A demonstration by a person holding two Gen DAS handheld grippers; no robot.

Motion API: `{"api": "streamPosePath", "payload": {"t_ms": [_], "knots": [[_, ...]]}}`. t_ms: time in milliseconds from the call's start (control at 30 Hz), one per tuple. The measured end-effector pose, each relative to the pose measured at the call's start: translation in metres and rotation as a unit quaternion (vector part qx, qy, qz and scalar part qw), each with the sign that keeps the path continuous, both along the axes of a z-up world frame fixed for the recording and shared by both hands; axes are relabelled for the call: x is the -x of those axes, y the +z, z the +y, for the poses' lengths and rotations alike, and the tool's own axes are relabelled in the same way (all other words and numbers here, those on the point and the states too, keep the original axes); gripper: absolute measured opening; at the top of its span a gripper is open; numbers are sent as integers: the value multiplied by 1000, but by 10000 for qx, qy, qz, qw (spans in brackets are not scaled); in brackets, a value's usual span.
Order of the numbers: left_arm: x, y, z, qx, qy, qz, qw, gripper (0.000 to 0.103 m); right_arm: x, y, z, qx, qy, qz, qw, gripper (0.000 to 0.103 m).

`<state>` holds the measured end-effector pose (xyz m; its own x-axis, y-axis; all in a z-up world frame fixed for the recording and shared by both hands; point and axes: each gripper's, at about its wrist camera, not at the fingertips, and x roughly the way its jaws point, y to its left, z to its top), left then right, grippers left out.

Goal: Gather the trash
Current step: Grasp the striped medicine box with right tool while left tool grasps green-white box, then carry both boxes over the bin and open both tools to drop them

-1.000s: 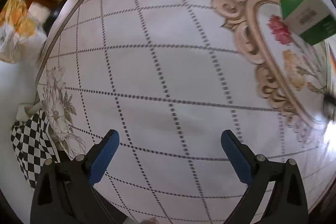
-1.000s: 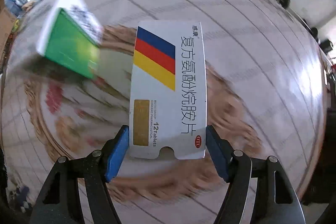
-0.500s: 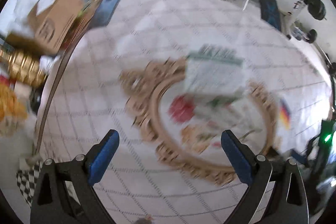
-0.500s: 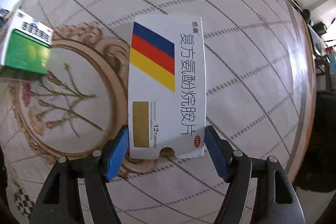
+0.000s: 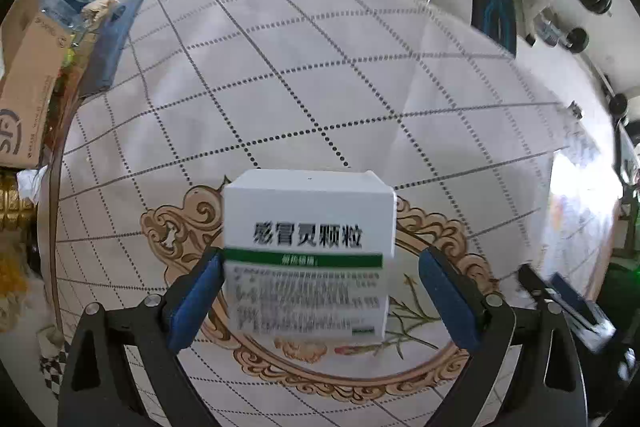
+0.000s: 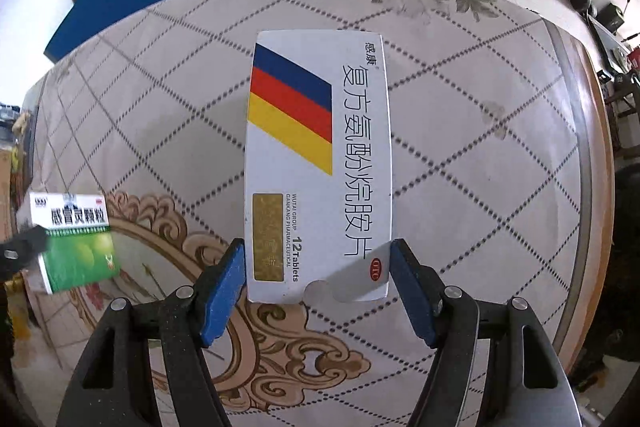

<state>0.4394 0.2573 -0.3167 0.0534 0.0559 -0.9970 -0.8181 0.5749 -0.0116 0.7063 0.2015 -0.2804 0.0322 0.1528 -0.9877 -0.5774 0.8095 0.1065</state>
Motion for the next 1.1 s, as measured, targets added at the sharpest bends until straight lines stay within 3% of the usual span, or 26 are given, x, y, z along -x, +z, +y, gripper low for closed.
{"api": "streamPosePath", "payload": {"t_ms": [33,100,133,367,567,833,1100], "knots": [[-1,-4,1,7,7,32,10000,97,-4,2,-1,-23,-11,18,10000,73],[-2,-8,2,-24,43,75,10000,75,-6,-1,-23,-55,-47,48,10000,73],[-1,-6,3,-66,74,22,9999,75,0,-4,-44,-75,-58,74,9999,73],[13,28,-15,-577,-22,-223,9981,74,20,10,-67,-257,-33,103,9996,73],[53,60,-47,-791,57,-521,9955,74,58,36,-95,-484,390,-18,9981,73],[144,82,-101,-893,166,-772,9929,74,192,55,-186,-894,830,-37,9925,73],[285,94,-177,-921,478,-1099,9885,74,376,53,-276,-1147,1132,-156,9868,73]]}}
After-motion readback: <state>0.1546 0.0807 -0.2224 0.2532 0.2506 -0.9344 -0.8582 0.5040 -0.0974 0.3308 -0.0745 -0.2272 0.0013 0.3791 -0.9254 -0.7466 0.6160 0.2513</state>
